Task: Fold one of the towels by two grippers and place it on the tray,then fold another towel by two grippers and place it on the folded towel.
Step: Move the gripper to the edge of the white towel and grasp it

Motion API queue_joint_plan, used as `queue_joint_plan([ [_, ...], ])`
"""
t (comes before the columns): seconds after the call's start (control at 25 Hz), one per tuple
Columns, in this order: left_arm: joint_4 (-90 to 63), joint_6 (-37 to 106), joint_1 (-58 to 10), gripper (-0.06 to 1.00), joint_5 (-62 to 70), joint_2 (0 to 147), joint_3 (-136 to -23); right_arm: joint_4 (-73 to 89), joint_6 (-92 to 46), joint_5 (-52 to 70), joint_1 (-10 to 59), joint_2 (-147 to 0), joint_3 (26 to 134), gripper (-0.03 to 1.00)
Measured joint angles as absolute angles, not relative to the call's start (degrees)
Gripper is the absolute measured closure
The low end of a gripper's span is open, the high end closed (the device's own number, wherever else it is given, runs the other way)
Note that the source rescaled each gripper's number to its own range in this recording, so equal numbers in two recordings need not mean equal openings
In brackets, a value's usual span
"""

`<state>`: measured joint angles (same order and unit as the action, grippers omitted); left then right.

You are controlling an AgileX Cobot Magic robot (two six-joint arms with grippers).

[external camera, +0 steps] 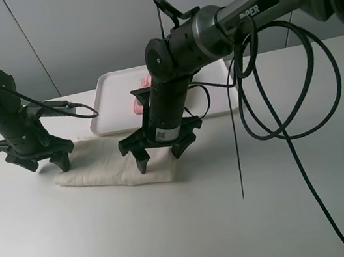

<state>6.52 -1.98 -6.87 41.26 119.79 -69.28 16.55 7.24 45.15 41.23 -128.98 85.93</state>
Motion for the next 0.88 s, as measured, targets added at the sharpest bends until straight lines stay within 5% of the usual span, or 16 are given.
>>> queue_joint_plan([
  [0.88, 6.52, -1.85, -6.87, 0.02, 41.26, 119.79, -69.28, 11.23, 9.89, 45.12, 42.97, -130.28, 86.70, 0.23],
])
